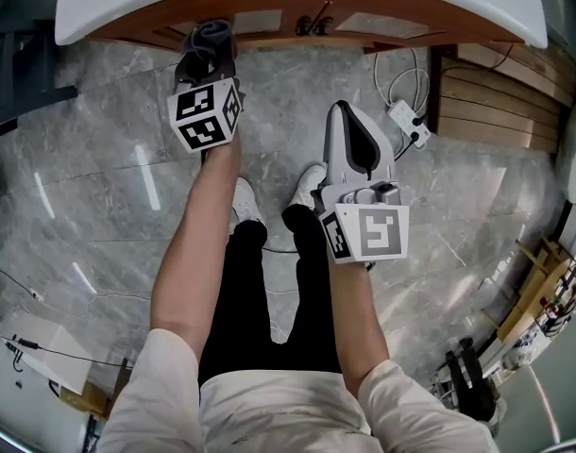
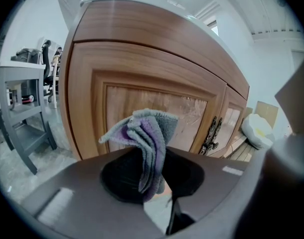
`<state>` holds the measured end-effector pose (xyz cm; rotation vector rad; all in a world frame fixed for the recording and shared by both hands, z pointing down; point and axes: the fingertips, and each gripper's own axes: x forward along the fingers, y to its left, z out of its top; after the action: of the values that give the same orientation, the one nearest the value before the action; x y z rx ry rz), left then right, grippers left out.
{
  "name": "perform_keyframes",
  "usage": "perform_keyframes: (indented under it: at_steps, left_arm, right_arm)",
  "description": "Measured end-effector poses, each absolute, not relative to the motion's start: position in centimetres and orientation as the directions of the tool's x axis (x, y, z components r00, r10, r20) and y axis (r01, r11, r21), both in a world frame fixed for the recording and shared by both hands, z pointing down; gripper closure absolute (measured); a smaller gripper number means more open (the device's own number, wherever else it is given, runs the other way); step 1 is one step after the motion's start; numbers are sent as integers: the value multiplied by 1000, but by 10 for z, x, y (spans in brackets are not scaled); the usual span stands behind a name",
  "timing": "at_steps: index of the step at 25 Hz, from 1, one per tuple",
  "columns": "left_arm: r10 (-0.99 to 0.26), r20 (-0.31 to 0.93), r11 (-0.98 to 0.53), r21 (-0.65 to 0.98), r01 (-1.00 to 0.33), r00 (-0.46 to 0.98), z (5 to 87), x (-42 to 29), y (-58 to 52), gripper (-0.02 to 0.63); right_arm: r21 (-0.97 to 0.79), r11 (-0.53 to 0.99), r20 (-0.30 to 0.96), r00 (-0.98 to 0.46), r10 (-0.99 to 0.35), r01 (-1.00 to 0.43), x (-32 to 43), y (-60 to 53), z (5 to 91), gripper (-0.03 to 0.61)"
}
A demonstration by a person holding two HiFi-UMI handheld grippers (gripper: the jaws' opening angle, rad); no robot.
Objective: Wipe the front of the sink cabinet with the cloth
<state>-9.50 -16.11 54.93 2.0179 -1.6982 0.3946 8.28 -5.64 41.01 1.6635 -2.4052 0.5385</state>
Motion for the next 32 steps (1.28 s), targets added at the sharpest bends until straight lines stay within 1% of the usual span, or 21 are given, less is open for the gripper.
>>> perform_keyframes:
  at_steps: [23,32]
  left_arm:
    - [-821,518,-161,197,-967,242,555,-37,-166,532]
    - [-801,522,-215,208,-954,294,553,-5,-168,532]
  right_arm:
    - [-231,279,354,-347,-868,-932,118,-60,417,580]
    - [-241,262,359,-337,-870,-935,130,-62,418,581]
